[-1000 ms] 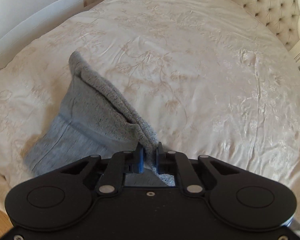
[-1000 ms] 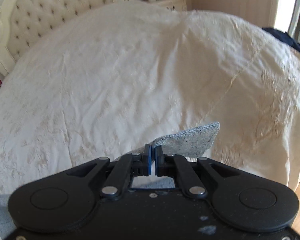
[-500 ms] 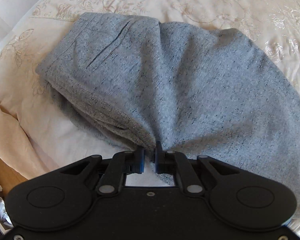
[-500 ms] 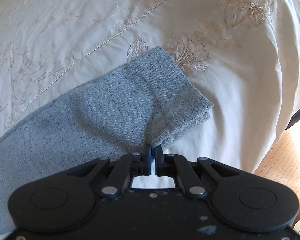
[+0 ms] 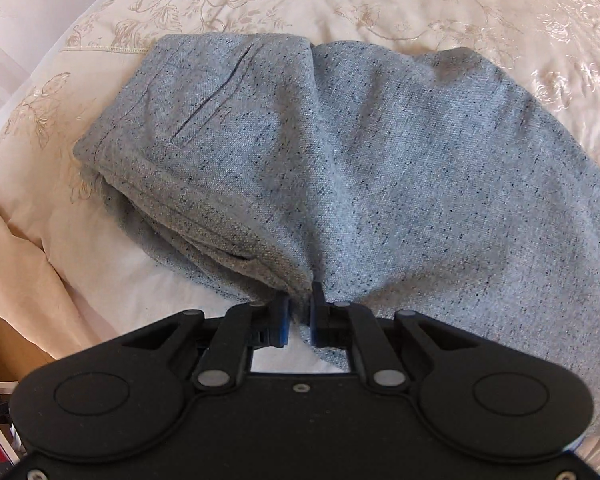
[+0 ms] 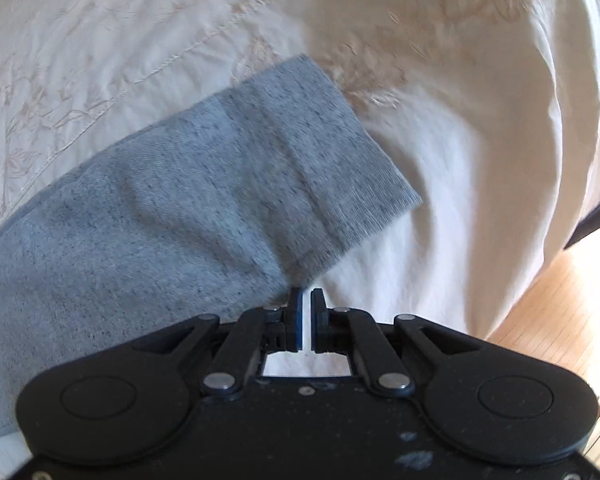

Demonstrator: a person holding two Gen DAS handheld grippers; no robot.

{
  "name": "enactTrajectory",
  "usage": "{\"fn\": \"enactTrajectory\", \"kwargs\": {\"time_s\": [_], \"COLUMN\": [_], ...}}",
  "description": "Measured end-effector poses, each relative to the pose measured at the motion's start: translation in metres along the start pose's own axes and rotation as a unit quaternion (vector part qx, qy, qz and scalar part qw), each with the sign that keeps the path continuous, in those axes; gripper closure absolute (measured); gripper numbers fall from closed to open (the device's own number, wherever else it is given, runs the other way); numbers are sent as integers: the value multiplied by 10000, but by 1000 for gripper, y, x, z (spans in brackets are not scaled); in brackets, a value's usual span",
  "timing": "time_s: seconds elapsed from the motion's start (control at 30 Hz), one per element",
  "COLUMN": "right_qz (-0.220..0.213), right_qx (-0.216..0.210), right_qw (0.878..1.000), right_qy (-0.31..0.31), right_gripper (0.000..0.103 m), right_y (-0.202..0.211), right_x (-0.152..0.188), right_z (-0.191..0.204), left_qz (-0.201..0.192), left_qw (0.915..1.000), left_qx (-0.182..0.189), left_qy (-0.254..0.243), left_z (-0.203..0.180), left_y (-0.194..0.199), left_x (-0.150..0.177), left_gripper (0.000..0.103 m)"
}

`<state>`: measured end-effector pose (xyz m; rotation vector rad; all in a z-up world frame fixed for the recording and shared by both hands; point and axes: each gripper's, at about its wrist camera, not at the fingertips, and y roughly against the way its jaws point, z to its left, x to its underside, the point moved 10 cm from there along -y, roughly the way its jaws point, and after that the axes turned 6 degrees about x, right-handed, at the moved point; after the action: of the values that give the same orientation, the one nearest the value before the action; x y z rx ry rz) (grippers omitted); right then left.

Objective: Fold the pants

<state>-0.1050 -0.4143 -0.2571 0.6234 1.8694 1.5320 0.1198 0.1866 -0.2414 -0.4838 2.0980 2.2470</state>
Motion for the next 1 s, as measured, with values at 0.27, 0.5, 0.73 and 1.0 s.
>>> {"fn": "enactTrajectory", "kwargs": {"time_s": [0.27,0.5,0.73,1.0], "right_qz": [-544,-671,-601,-600], "right_qx": [-340,-995,-1351,-1483], "right_qw": [9979,9914,9823,9806], "right_qy": [-4,517,1148,1137], "right_gripper": [92,92,92,92], "right_y": [39,51,61,78], "right_x": [-28,-59,-45,-21], "right_z": [-4,56,112,160], "left_qz": [13,48,20,-707], "left_qw": [9984,9991,9976,9959], "left_qx": [96,-173,262,392], "left_qy": [555,378,634,414], "left_z": [4,-3,7,35], "left_y": [2,1,29,40], "left_x": [-6,-8,13,-60], "left_gripper": [91,82,77,77]}}
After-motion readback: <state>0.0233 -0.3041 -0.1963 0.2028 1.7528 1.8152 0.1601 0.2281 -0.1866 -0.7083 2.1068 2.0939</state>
